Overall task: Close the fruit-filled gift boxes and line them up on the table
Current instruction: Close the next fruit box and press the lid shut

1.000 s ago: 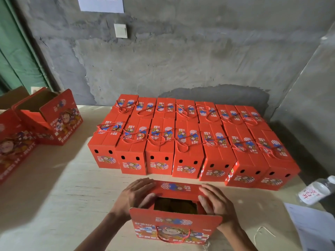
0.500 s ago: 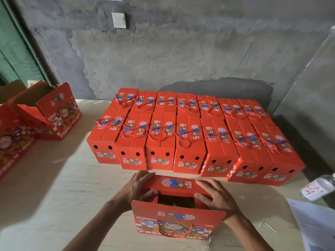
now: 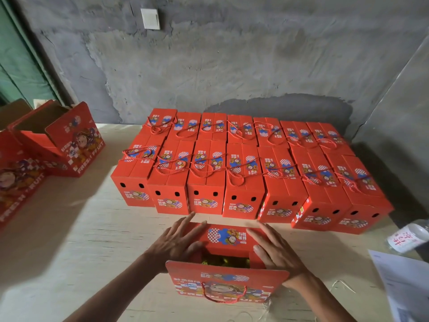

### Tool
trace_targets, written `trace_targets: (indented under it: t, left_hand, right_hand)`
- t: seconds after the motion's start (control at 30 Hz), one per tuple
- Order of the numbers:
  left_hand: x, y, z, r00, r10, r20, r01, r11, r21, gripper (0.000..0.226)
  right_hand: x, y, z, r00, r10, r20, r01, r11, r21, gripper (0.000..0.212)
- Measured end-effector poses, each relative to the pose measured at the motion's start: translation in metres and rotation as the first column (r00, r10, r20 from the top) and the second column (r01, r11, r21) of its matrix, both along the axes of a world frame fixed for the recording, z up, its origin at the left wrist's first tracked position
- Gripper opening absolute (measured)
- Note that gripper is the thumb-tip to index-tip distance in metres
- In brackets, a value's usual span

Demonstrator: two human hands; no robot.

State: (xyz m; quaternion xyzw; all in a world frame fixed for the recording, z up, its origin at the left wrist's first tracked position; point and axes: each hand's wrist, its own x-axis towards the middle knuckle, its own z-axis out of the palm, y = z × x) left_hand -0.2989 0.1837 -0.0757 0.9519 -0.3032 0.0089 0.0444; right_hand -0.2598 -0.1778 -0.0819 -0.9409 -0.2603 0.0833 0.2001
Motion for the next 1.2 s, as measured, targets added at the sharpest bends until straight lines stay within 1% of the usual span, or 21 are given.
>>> trace_targets:
  t: [0.07,0.13,0.2,0.27,0.33,0.37,0.4,0.47,0.5,0.53,0.57,0.6,0.63,0.67,0.73,0.77,0.83,0.87,1.0,1.13,1.2]
  left_hand:
    - [0.002,0.002,-0.003,0.994,-0.091,0.058,0.092,0.996,-0.018,0.065]
    - [0.004,0.003,-0.008,0.989,-0.128,0.072,0.133,0.989,-0.070,0.061]
    - [0.004,0.003,-0.014,1.000,-0.001,0.020,0.005,0.982,-0.189,0.054]
    - [0.007,-0.001,-0.021,0.988,0.114,-0.105,-0.138,0.956,-0.258,0.056]
    - [0.005,-0.002,-0.021,0.994,0.075,-0.077,-0.096,0.939,-0.330,0.051]
    - [0.006,-0.003,-0.022,0.992,0.082,-0.092,-0.115,0.892,-0.438,0.049]
    - [0.005,-0.003,-0.027,0.987,0.088,-0.131,-0.147,0.813,-0.563,0.051]
    - [-0.005,-0.005,-0.024,0.929,0.181,-0.322,-0.366,0.572,-0.734,0.073]
    - [-0.009,-0.007,-0.021,0.870,0.233,-0.435,-0.492,0.479,-0.727,0.089]
    - [-0.012,-0.010,-0.021,0.821,0.227,-0.525,-0.568,0.434,-0.700,0.104]
    - [-0.012,-0.010,-0.023,0.806,0.207,-0.554,-0.585,0.424,-0.692,0.115]
    - [-0.012,-0.010,-0.025,0.830,0.167,-0.533,-0.545,0.448,-0.709,0.117]
    - [-0.012,-0.011,-0.023,0.862,0.129,-0.490,-0.482,0.505,-0.716,0.116]
    - [-0.011,-0.011,-0.016,0.880,0.144,-0.452,-0.443,0.587,-0.677,0.119]
    - [-0.005,-0.012,-0.005,0.869,0.257,-0.423,-0.463,0.725,-0.510,0.138]
    - [0.000,-0.014,0.000,0.878,0.302,-0.372,-0.448,0.794,-0.412,0.143]
    - [0.008,-0.016,0.003,0.926,0.272,-0.262,-0.328,0.923,-0.202,0.138]
    - [0.010,-0.019,0.004,0.942,0.228,-0.247,-0.265,0.955,-0.130,0.130]
    - [0.009,-0.023,0.004,0.939,0.204,-0.278,-0.240,0.965,-0.103,0.115]
    - [0.008,-0.022,0.002,0.956,0.190,-0.226,-0.217,0.971,-0.101,0.093]
    - [0.007,-0.022,0.001,0.962,0.186,-0.200,-0.205,0.975,-0.080,0.092]
  right_hand:
    - [-0.001,0.001,-0.002,1.000,-0.013,-0.025,0.015,0.999,0.048,0.058]
    - [-0.001,0.003,-0.003,0.999,-0.023,-0.038,0.025,0.997,0.076,0.058]
    - [0.001,0.005,-0.001,0.998,-0.029,-0.055,0.034,0.996,0.085,0.058]
    - [0.002,0.006,0.001,0.996,-0.038,-0.081,0.046,0.995,0.093,0.060]
    - [0.002,0.008,0.000,0.993,-0.046,-0.110,0.062,0.988,0.145,0.059]
    - [0.000,0.007,-0.001,0.991,-0.060,-0.123,0.083,0.978,0.192,0.056]
    - [-0.001,0.007,-0.003,0.987,-0.080,-0.137,0.112,0.964,0.243,0.053]
    - [-0.004,0.005,-0.005,0.976,-0.130,-0.175,0.183,0.923,0.339,0.052]
    - [-0.005,0.005,-0.006,0.970,-0.150,-0.193,0.214,0.903,0.373,0.054]
    - [-0.006,0.004,-0.007,0.965,-0.163,-0.203,0.233,0.888,0.395,0.056]
    - [-0.007,0.004,-0.007,0.963,-0.170,-0.210,0.244,0.879,0.410,0.057]
    - [-0.007,0.004,-0.008,0.962,-0.174,-0.212,0.251,0.874,0.417,0.057]
    - [-0.008,0.004,-0.007,0.961,-0.178,-0.209,0.253,0.872,0.419,0.057]
    - [-0.008,0.004,-0.007,0.963,-0.178,-0.203,0.250,0.874,0.417,0.056]
    - [-0.008,0.005,-0.005,0.967,-0.172,-0.187,0.237,0.879,0.415,0.059]
    - [-0.007,0.005,-0.005,0.969,-0.171,-0.178,0.231,0.881,0.412,0.061]
    - [-0.006,0.005,-0.007,0.971,-0.171,-0.164,0.224,0.889,0.399,0.059]
    - [-0.006,0.005,-0.009,0.971,-0.175,-0.160,0.226,0.892,0.393,0.059]
    - [-0.005,0.005,-0.013,0.971,-0.179,-0.157,0.226,0.898,0.378,0.060]
    - [-0.005,0.005,-0.013,0.974,-0.174,-0.144,0.217,0.903,0.372,0.059]
    - [-0.005,0.005,-0.014,0.974,-0.177,-0.141,0.218,0.902,0.374,0.059]
